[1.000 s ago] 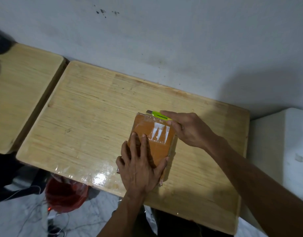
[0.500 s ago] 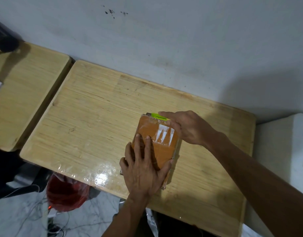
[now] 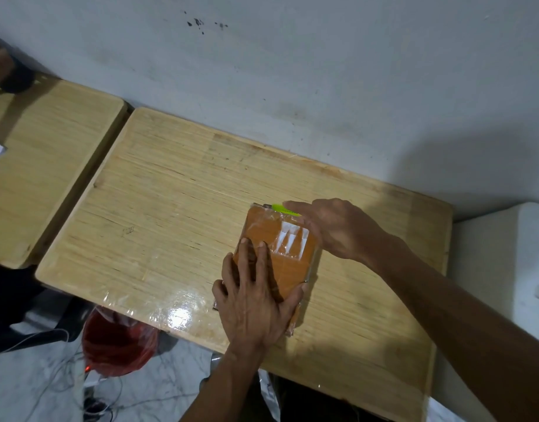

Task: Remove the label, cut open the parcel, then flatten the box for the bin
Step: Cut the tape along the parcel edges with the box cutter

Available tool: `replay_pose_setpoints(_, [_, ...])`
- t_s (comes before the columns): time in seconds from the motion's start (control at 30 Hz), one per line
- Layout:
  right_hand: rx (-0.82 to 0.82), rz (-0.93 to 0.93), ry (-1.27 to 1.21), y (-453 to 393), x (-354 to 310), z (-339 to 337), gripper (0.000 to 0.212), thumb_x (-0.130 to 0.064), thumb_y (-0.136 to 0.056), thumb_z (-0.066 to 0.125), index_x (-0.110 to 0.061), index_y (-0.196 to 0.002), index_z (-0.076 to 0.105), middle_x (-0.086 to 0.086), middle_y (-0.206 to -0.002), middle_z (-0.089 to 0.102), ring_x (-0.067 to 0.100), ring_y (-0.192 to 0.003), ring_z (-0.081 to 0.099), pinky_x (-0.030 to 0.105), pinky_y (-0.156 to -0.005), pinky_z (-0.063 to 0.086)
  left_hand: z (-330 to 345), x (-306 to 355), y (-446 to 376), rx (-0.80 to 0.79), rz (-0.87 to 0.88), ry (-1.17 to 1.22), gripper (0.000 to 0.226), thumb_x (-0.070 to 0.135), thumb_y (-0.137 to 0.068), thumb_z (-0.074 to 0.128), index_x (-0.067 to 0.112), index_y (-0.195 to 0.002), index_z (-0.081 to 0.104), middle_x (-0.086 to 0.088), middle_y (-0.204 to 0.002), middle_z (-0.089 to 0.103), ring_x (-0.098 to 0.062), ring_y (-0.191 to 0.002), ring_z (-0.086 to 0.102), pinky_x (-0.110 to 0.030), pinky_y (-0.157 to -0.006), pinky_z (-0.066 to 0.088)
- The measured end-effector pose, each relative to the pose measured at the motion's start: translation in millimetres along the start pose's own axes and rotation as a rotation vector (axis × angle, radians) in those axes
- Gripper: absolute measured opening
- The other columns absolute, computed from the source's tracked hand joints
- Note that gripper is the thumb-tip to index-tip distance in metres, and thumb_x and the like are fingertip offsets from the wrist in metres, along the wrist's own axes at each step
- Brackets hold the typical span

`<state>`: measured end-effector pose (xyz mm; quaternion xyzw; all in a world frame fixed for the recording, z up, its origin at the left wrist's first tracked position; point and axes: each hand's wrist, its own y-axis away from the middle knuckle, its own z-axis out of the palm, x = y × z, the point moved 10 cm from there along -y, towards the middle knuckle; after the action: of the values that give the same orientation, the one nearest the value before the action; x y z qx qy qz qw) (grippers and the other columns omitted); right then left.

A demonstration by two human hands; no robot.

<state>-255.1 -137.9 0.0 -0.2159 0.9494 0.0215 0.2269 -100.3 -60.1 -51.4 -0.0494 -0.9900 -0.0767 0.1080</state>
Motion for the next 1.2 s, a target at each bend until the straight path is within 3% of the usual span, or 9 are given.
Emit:
replay_pose_setpoints(0.1, [-0.008,-0.039,0.059,6.7,-1.8,-2.4,0.045,-0.020,-0.092,0.068,-0.014,-0.135,0.056,0.008,-0.080,0.070,0.021,-0.060,0.064,0.029,-0.051,0.053,0.6,0.1,-0.1,0.003,0.002,-0.001,0.103,0.091,-0.073,0.043,0.025,-0.152,0.040,-0.007,-0.161,0.031,-0.037,-0.138,0.036,-0.048,-0.093,0.038])
replay_pose_setpoints(0.23, [-0.005,0.018,0.069,6.5,-3.7,-3.1,0.044,-0.026,-0.094,0.065,-0.016,-0.136,0.057,0.008,-0.087,0.071,0.023,-0.068,0.066,0.026,-0.055,0.049,1.4,-1.0,0.4,-0.003,-0.009,-0.001,0.104,0.092,-0.074,0.041,0.025,-0.153,0.039,-0.007,-0.162,0.030,-0.037,-0.139,0.035,-0.050,-0.095,0.038])
replay_pose_setpoints(0.3, [-0.020,-0.001,0.069,7.4,-7.3,-5.4,0.045,-0.030,-0.092,0.066,-0.015,-0.133,0.058,0.008,-0.083,0.071,0.022,-0.065,0.066,0.029,-0.053,0.054,1.4,-0.7,0.5,-0.007,-0.007,-0.003,0.103,0.092,-0.074,0.042,0.025,-0.153,0.038,-0.007,-0.161,0.030,-0.037,-0.139,0.035,-0.050,-0.095,0.038])
replay_pose_setpoints(0.4, [-0.043,0.017,0.086,12.7,-8.1,-15.7,0.041,-0.035,-0.094,0.058,-0.015,-0.129,0.060,0.006,-0.074,0.066,0.017,-0.054,0.056,0.026,-0.048,0.048,1.6,-0.3,0.6,-0.011,-0.008,-0.003,0.103,0.092,-0.074,0.042,0.025,-0.153,0.038,-0.006,-0.161,0.030,-0.035,-0.139,0.035,-0.049,-0.094,0.036])
replay_pose_setpoints(0.53, [-0.099,0.088,0.025,23.0,-5.4,-21.2,0.038,-0.023,-0.092,0.065,-0.012,-0.129,0.061,0.006,-0.072,0.065,0.014,-0.053,0.050,0.030,-0.049,0.048,2.2,-0.6,0.8,-0.013,-0.004,0.001,0.103,0.092,-0.074,0.041,0.026,-0.153,0.037,-0.005,-0.161,0.029,-0.035,-0.139,0.034,-0.048,-0.095,0.036])
replay_pose_setpoints(0.77, [-0.220,0.199,0.085,40.5,18.5,-11.9,0.046,-0.020,-0.099,0.055,-0.024,-0.143,0.046,0.002,-0.076,0.063,0.016,-0.058,0.057,0.035,-0.057,0.055,2.5,-0.2,0.9,-0.019,-0.003,-0.003,0.103,0.092,-0.075,0.037,0.027,-0.154,0.035,-0.005,-0.163,0.026,-0.034,-0.140,0.032,-0.051,-0.097,0.037])
replay_pose_setpoints(0.93, [-0.223,0.251,0.110,54.4,29.0,-15.5,0.046,-0.026,-0.101,0.048,-0.031,-0.146,0.039,-0.005,-0.077,0.054,0.016,-0.065,0.054,0.038,-0.063,0.055,3.3,-0.7,0.9,-0.025,-0.001,-0.011,0.103,0.093,-0.075,0.034,0.027,-0.155,0.033,-0.005,-0.163,0.023,-0.033,-0.140,0.030,-0.050,-0.097,0.037])
replay_pose_setpoints(1.2, [-0.206,0.287,0.117,74.4,37.1,-21.0,0.045,-0.031,-0.102,0.044,-0.037,-0.146,0.038,-0.006,-0.080,0.050,0.014,-0.066,0.053,0.034,-0.061,0.052,2.9,0.5,1.7,-0.023,0.010,-0.021,0.103,0.092,-0.075,0.035,0.028,-0.156,0.030,-0.004,-0.164,0.021,-0.033,-0.141,0.028,-0.049,-0.098,0.036])
